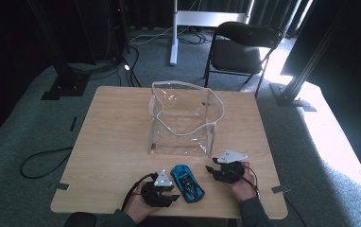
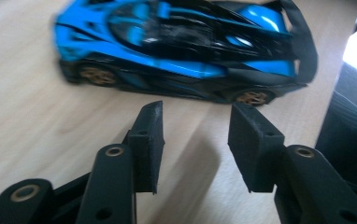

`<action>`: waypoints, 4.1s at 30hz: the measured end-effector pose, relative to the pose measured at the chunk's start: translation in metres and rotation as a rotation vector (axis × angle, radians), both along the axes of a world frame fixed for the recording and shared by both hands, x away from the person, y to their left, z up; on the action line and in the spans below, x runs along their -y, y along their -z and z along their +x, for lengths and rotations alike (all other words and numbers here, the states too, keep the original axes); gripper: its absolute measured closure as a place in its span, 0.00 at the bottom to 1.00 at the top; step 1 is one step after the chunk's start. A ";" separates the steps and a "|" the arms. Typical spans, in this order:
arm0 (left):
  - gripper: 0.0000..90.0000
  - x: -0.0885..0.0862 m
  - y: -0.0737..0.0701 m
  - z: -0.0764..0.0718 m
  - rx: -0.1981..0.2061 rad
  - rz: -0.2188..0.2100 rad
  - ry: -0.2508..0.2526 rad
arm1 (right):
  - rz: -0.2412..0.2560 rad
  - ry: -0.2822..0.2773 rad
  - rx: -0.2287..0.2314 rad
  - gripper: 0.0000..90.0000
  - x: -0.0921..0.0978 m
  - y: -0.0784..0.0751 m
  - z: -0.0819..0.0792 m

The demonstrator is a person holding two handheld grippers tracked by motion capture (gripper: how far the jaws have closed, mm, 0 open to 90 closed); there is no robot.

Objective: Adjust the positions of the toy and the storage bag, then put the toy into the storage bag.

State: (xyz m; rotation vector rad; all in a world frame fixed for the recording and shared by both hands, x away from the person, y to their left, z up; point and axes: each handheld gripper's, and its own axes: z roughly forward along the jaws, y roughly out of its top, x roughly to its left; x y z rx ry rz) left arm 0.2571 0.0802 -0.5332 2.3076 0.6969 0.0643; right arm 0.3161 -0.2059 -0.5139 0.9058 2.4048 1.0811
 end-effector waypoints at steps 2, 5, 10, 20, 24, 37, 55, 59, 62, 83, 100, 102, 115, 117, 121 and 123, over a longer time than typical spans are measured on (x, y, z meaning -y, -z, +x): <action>0.65 0.004 0.000 0.000 -0.001 -0.006 0.006 | 0.001 0.000 0.001 0.59 0.001 0.000 0.001; 0.65 0.012 0.001 -0.001 0.006 -0.014 0.000 | -0.002 -0.002 -0.001 0.57 0.003 0.002 0.000; 0.65 0.019 0.003 0.002 -0.003 -0.043 -0.026 | 0.001 0.005 -0.003 0.57 0.007 0.002 -0.004; 0.69 0.036 0.002 0.014 -0.013 -0.044 -0.059 | -0.004 0.030 -0.004 0.57 0.013 0.003 -0.003; 0.70 0.041 0.003 0.003 -0.010 -0.041 0.019 | 0.001 0.040 -0.003 0.56 0.016 0.002 -0.004; 0.74 0.070 0.007 0.028 -0.014 -0.089 0.051 | 0.001 0.073 0.011 0.56 0.022 0.001 -0.003; 0.66 0.067 0.002 0.031 0.029 -0.046 0.058 | 0.018 0.089 0.020 0.53 0.030 0.000 -0.004; 0.64 0.049 0.000 0.027 0.072 0.001 0.036 | 0.030 0.075 0.022 0.53 0.030 -0.002 -0.004; 0.64 0.032 0.003 0.029 0.078 0.010 0.000 | 0.041 0.058 0.026 0.53 0.029 -0.003 -0.004; 0.62 0.017 0.005 0.042 0.089 -0.013 -0.047 | 0.035 0.057 0.014 0.52 0.030 -0.002 -0.003; 0.58 -0.014 0.007 0.055 0.127 -0.009 -0.173 | 0.065 -0.052 0.030 0.20 0.026 0.000 -0.003; 0.57 -0.014 0.008 0.055 0.128 -0.013 -0.175 | 0.071 -0.070 0.024 0.16 0.026 0.002 -0.003; 0.55 -0.006 0.009 0.061 0.145 -0.006 -0.168 | -0.024 -0.151 -0.043 0.16 0.004 0.025 0.004; 0.55 -0.003 0.009 0.063 0.154 -0.003 -0.170 | -0.035 -0.169 -0.062 0.17 0.001 0.028 0.004; 0.55 0.002 0.009 0.069 0.167 0.014 -0.186 | -0.023 -0.179 -0.063 0.23 0.002 0.026 0.001; 0.56 0.002 0.009 0.072 0.160 0.008 -0.197 | -0.026 -0.177 -0.050 0.23 0.003 0.026 -0.002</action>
